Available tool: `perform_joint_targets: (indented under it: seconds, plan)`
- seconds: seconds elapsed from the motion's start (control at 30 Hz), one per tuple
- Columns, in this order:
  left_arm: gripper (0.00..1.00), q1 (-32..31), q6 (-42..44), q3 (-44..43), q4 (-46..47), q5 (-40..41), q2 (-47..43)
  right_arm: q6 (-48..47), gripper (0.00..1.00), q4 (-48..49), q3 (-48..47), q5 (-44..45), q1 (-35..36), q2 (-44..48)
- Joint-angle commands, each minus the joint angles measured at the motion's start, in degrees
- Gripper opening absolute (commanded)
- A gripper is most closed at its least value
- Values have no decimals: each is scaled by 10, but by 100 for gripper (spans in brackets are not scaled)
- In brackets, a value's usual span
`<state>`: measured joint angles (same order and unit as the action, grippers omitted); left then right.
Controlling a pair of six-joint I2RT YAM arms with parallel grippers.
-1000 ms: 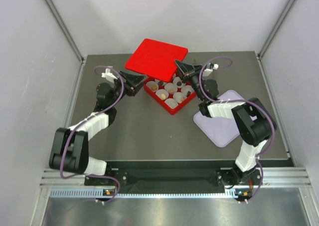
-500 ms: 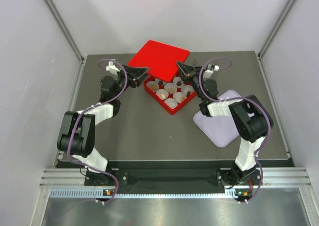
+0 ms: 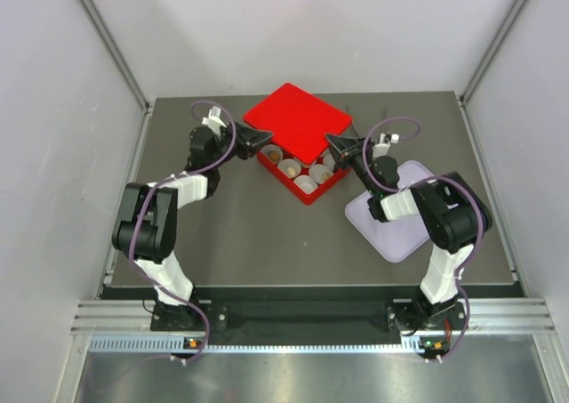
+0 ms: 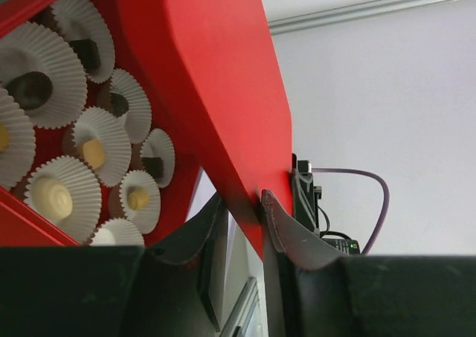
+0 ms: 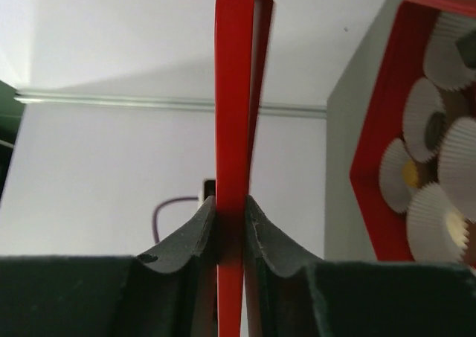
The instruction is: Pack the chocolate
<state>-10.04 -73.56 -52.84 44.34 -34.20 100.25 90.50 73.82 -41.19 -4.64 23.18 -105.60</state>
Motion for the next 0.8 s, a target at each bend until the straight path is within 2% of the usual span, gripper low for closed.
perform_joint_targets:
  seconds: [0.0, 0.17, 0.27, 0.4, 0.57, 0.77]
  plan:
    - [14, 6, 77, -35, -3, -11, 6, -36, 20, 149, 22, -56, -2, 33]
    - [7, 7, 85, -38, 6, -40, 33, -46, 32, 125, 42, -69, -3, 34]
    - [3, 7, 89, -42, 11, -59, 50, -65, 33, 110, 47, -71, -5, 40]
    - [2, 7, 100, -45, 5, -72, 65, -88, 24, 76, 53, -78, -5, 57]
    - [8, 7, 146, -44, -48, -66, 58, -123, 15, 13, 64, -87, -6, 82]
    - [10, 8, 199, -44, -119, -42, 46, -95, 9, 40, 74, -99, -8, 60]
